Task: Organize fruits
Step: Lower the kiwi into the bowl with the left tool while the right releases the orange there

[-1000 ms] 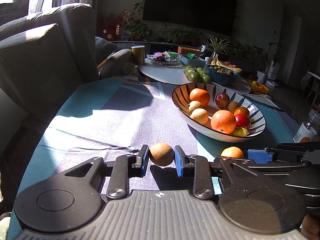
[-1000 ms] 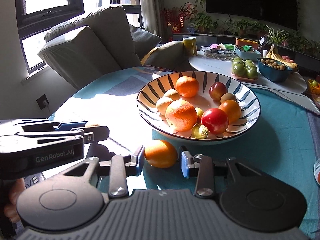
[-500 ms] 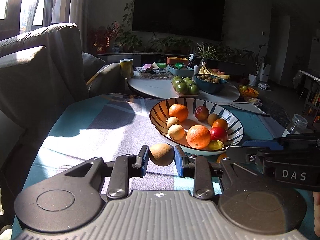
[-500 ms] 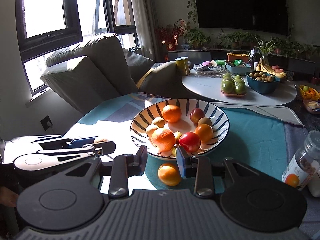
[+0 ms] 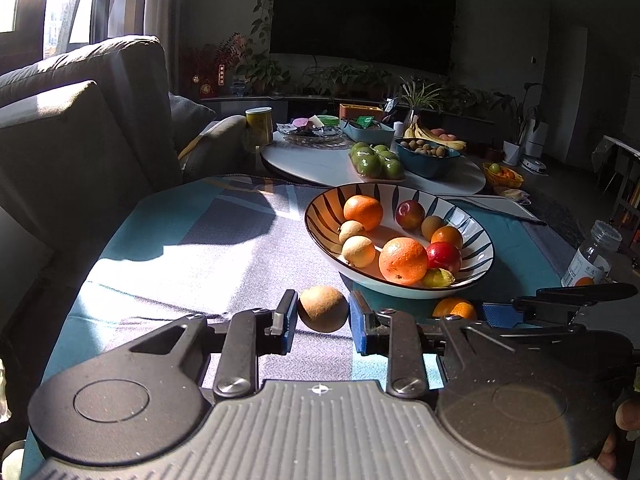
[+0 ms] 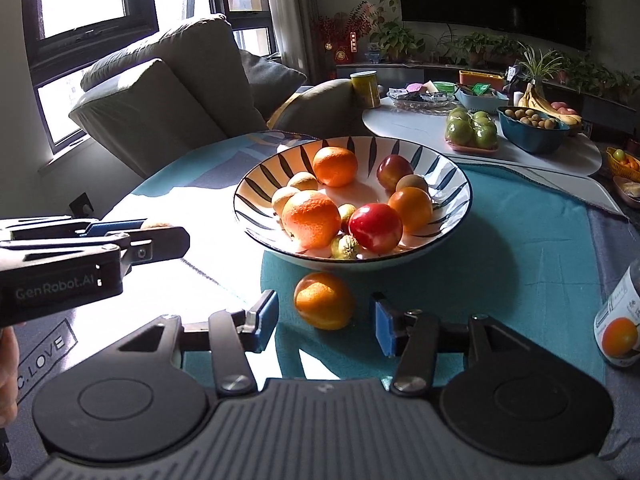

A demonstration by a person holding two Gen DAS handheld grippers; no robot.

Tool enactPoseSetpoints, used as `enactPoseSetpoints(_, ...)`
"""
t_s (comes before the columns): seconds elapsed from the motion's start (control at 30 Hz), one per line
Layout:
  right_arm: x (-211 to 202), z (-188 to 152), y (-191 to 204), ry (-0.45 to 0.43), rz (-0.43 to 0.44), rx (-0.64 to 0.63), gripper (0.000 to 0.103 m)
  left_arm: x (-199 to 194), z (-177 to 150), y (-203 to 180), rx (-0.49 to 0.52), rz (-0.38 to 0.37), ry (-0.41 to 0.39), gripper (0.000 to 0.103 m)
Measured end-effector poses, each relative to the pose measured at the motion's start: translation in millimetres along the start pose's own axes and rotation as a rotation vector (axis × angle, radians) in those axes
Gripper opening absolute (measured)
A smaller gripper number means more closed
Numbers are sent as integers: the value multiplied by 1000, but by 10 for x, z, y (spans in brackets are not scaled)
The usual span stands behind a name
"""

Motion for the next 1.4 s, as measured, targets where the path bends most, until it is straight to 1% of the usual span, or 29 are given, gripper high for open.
enactPoseSetpoints(0.07, -17, 4, 5, -5, -2, -18, 80, 7, 9, -5, 0, 2, 0, 25)
enactPoseSetpoints(0.17, -113, 14, -12, -16, 37, 30, 80, 18, 34, -29, 2, -1, -2, 25)
enactPoseSetpoints(0.33, -318, 164, -42, -75, 32, 41, 80, 23, 93, -158, 25, -23, -11, 25)
enactPoseSetpoints(0.5, -399, 334, -166, -125, 4, 60, 80, 79, 217, -345, 54, -61, -26, 25)
enactPoseSetpoints(0.77, -378, 427, -402, -148, -36, 115, 80, 471, 349, -538, 56, -102, -8, 25)
enactPoseSetpoints(1.0, -287, 455, -556, -147, -48, 147, 80, 746, 354, -583, 69, -101, 10, 26)
enactPoseSetpoints(1.13, -229, 478, -595, -146, -44, 160, 80, 793, 355, -586, 79, -111, 15, 26)
enactPoseSetpoints(1.23, -201, 507, -598, -149, -45, 159, 80, 787, 355, -561, 92, -94, 4, 28)
enactPoseSetpoints(1.3, -176, 529, -592, -149, -42, 157, 80, 770, 360, -524, 87, -85, -1, 30)
enactPoseSetpoints(1.4, -124, 553, -580, -146, -41, 153, 80, 741, 378, -452, 68, -75, 2, 30)
Point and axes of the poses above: each gripper's, at about its wrist camera, not at the fingertips, and x roughly the way its jaws point, y to its left, z to its top, the point moved 10 cm from there along x, roughly the way its jaws point, and after that the axes turned 12 degrees about -x, right-handed, at the moved point
